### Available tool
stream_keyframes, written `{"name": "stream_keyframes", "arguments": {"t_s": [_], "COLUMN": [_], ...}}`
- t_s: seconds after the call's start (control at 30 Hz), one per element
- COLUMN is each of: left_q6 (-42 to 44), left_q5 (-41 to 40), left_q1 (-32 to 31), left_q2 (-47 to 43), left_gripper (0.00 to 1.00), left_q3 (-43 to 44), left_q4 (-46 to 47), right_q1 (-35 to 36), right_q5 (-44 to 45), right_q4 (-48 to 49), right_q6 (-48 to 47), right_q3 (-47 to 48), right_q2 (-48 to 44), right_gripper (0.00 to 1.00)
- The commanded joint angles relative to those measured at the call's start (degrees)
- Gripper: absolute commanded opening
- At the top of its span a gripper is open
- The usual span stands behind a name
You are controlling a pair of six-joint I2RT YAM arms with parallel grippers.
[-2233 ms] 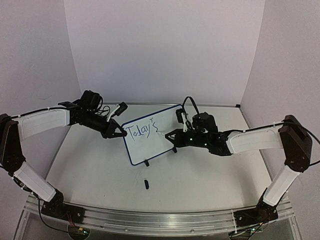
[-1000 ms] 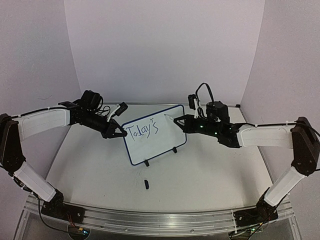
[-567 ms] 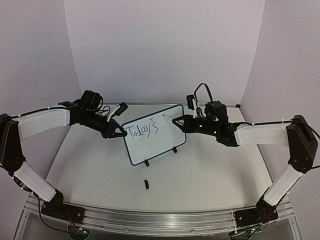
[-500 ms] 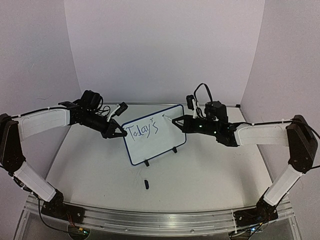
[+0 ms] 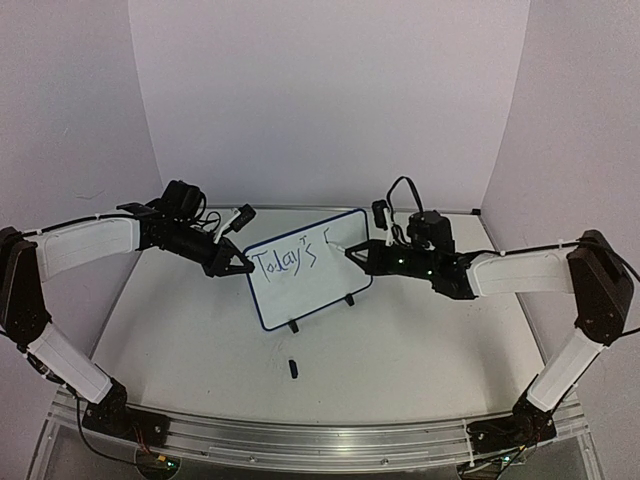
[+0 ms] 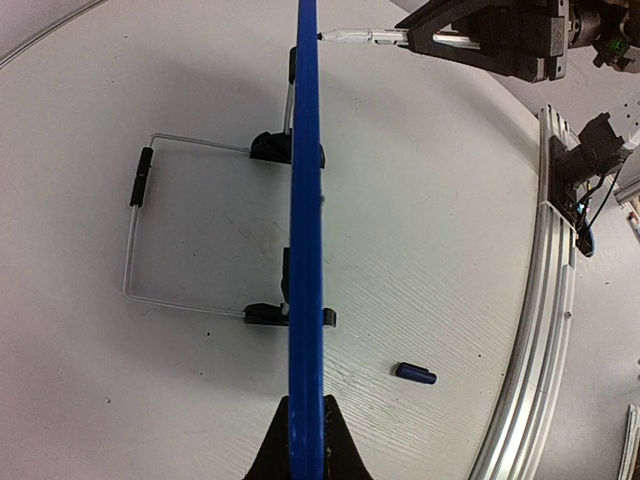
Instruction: Write a sentence on the whiteboard
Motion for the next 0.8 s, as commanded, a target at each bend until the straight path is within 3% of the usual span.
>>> {"name": "stream_keyframes", "arguments": {"t_s": [0.0, 0.77], "left_q6": [1.0, 1.0], "left_q5": [-2.8, -2.6], "left_q1": [-0.7, -0.9], "left_q2": [2.2, 2.5], "left_gripper": [0.0, 0.0], "left_q3": [0.8, 0.9], "left_q4": [-2.7, -2.7], "right_q1": [-0.2, 0.4], "right_q5": [1.9, -0.8], "right_q4": [1.2, 0.8], "right_q6": [0.4, 0.9], "right_q3": [-1.0, -1.9], "right_q2": [1.5, 1.4], "right_gripper": [0.0, 0.0]}}
